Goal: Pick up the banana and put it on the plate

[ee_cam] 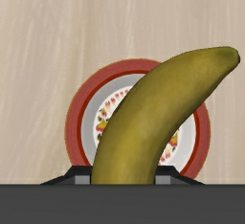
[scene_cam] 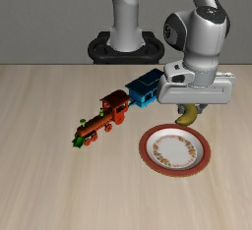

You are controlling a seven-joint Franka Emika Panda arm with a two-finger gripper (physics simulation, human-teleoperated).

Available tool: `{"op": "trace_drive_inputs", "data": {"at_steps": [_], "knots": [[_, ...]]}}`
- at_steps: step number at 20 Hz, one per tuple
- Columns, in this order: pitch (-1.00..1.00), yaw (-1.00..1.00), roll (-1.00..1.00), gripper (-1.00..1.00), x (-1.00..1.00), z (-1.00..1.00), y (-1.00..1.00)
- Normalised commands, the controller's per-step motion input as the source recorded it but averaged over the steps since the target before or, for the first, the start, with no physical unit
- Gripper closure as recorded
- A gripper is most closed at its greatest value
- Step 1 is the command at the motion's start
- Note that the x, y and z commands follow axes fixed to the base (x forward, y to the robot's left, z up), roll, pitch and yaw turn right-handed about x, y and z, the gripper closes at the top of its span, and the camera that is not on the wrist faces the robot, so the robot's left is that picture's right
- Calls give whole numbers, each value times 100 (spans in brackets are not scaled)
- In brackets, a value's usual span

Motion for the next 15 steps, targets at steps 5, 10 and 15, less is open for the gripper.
{"op": "trace_drive_inputs", "data": {"at_steps": [5, 10, 15], "knots": [[0, 0, 0, 100, 0, -100, 0], [0, 0, 0, -100, 0, -20, 0], [0, 0, 0, -100, 0, 0, 0]]}}
